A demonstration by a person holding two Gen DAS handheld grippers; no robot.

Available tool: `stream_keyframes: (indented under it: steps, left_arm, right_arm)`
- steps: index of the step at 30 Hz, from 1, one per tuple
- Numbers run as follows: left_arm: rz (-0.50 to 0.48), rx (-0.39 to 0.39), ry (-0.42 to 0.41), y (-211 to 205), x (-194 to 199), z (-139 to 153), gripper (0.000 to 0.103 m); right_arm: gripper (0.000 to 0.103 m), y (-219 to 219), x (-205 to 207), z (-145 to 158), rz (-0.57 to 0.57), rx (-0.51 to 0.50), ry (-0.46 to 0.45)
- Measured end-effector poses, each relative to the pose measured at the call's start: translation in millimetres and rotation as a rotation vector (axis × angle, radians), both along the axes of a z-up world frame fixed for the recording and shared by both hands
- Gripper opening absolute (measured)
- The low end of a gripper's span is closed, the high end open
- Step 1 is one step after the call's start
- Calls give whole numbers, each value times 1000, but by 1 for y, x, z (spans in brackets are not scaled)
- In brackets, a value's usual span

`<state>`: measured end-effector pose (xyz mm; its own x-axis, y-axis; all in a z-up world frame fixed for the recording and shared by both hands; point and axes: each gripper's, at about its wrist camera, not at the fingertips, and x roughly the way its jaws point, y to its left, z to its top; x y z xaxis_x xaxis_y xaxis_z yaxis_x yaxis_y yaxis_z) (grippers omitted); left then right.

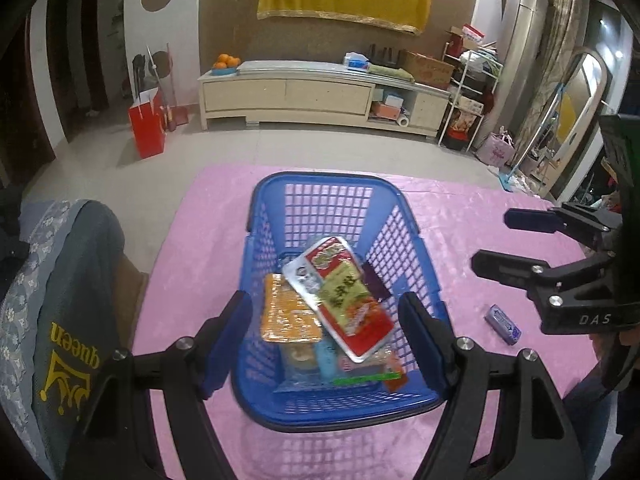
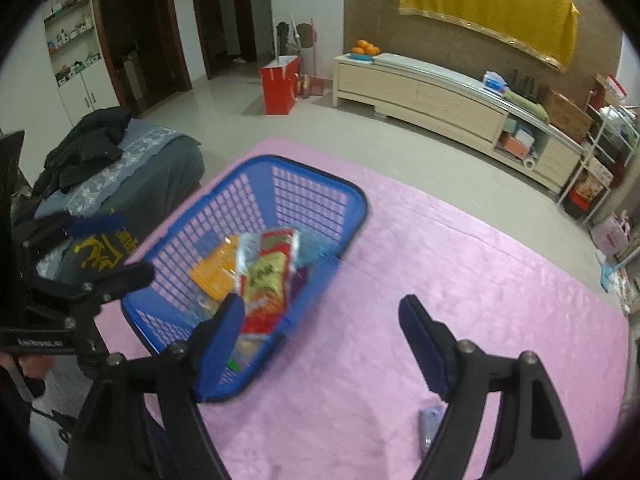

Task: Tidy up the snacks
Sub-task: 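Withdraw both tools from the basket toward the purple gum box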

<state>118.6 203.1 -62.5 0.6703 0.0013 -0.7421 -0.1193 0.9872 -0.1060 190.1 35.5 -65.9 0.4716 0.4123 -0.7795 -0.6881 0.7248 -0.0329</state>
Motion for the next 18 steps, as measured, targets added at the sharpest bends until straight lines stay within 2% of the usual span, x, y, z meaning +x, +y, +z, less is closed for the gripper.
stream_keyframes:
  steps: [1,2,5,10,18]
  left_arm:
    - [-5,11,-3,-5,2,1,82]
    - [-10,23,-13,-9,2,1,92]
    - [-19,52,-12,-20,7,-1,103]
    - [-26,56,33,-35,17,-7,103]
    - [-114,50,53,-92,21,-10,103]
  right_arm:
    - [84,-6,0,-3,1,-20,2]
    - [84,-10,-1,-4,2,-34,3]
    - [84,-25,0,-9,-2,-50,10]
    - [84,-54,4,-14,-44,-29,57]
    - [84,-96,4,-30,-92,-57,82]
